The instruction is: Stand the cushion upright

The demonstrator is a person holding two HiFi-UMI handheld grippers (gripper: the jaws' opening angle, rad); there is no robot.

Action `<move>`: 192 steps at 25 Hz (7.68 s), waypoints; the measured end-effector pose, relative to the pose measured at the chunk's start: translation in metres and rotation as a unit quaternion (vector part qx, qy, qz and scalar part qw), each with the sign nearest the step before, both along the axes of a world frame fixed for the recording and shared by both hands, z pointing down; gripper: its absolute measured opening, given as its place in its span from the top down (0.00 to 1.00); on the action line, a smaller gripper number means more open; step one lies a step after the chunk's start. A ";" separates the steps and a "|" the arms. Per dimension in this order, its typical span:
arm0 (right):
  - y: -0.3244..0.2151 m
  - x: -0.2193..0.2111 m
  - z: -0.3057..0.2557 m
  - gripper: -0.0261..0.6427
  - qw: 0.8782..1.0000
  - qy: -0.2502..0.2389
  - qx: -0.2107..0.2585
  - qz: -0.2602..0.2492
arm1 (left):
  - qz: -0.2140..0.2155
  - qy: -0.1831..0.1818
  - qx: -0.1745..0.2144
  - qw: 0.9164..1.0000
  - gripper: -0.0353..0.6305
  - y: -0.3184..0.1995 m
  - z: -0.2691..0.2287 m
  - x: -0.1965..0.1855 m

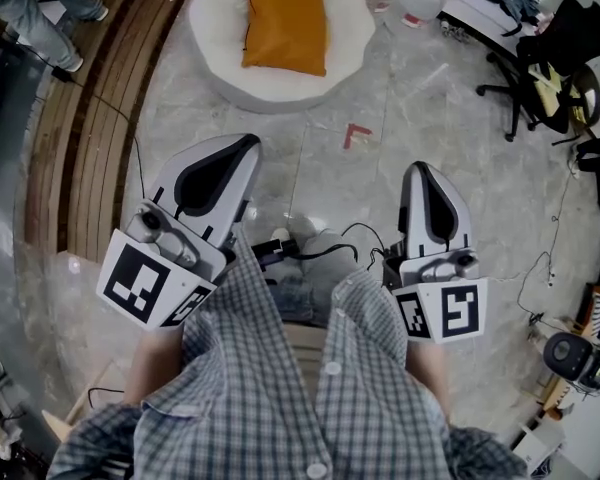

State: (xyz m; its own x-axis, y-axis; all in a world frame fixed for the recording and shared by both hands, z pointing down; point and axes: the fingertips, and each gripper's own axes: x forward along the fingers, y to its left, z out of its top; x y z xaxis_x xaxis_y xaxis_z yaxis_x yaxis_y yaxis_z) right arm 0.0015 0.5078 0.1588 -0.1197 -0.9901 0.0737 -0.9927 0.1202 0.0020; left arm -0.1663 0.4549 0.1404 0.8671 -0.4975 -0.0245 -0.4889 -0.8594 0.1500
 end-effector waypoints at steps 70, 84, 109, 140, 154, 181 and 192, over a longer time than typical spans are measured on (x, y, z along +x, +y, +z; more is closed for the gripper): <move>-0.287 0.169 0.009 0.95 0.997 -0.007 0.006 -0.078 | -0.137 -0.009 0.027 0.990 0.94 -0.261 -0.023 0.132; -0.390 0.149 0.013 0.95 0.997 0.000 -0.007 -0.077 | -0.138 -0.012 0.014 0.990 0.94 -0.366 -0.016 0.110; -0.546 0.079 0.027 0.95 0.997 0.029 -0.049 -0.052 | -0.095 0.008 -0.007 0.995 0.94 -0.549 0.004 0.056; -0.677 0.185 0.171 0.95 0.959 0.001 -0.185 -0.214 | -0.252 -0.011 -0.104 0.962 0.94 -0.632 0.097 0.136; -0.795 0.207 0.346 0.95 0.941 -0.026 -0.238 -0.238 | -0.207 -0.128 -0.199 0.949 0.93 -0.749 0.298 0.185; -0.904 0.243 0.667 0.69 0.854 -0.234 -0.446 -0.129 | -0.311 -0.205 -0.316 0.872 0.74 -0.880 0.518 0.111; -0.904 0.221 0.705 0.76 0.808 -0.309 -0.477 -0.152 | -0.328 -0.160 -0.368 0.855 0.73 -0.873 0.557 0.116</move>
State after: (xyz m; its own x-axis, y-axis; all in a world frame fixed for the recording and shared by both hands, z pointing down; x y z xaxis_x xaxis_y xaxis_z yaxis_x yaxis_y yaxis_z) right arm 0.2227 -0.3965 0.8640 -0.6534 -0.4356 0.6191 -0.6924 0.0131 -0.7214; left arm -0.0502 -0.4183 0.6975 0.2986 -0.6573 0.6919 -0.9470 -0.1144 0.3000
